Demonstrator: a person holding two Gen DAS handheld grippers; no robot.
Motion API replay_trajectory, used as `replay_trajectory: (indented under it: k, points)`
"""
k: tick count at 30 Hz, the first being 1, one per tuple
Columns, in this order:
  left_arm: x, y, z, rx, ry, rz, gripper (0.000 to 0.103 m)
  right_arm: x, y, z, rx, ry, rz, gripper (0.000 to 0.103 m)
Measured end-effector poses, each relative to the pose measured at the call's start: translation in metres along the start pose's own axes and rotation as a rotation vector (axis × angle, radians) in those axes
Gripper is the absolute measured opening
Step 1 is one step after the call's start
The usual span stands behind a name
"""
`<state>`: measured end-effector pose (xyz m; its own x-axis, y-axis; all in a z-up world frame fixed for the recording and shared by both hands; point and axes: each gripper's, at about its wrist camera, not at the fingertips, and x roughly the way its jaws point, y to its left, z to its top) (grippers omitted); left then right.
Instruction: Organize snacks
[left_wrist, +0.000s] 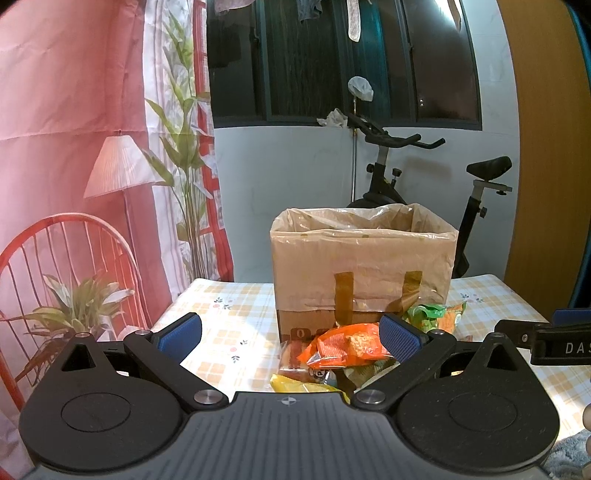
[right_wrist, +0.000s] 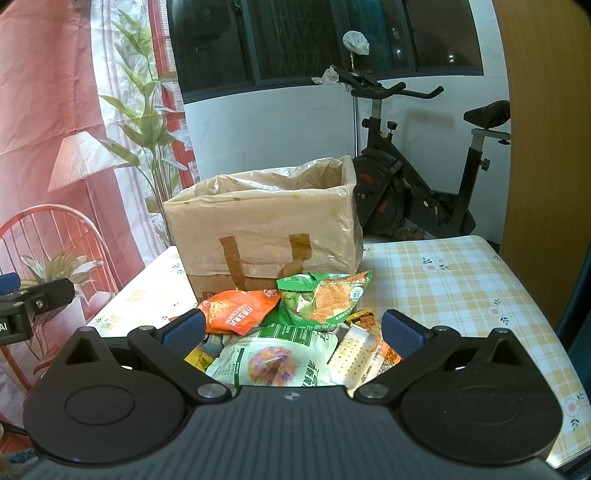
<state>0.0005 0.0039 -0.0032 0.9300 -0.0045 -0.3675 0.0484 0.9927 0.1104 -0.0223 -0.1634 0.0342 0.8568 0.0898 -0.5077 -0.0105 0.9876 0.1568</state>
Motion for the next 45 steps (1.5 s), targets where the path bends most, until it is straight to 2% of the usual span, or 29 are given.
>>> replay_trajectory:
  k: [45]
  points:
    - [0.0026,0.0026,0.0024,-0.029,0.026,0.006,0.103,0.0027,0.0012,-0.0042,-0.005,0.011,0.002,0.103]
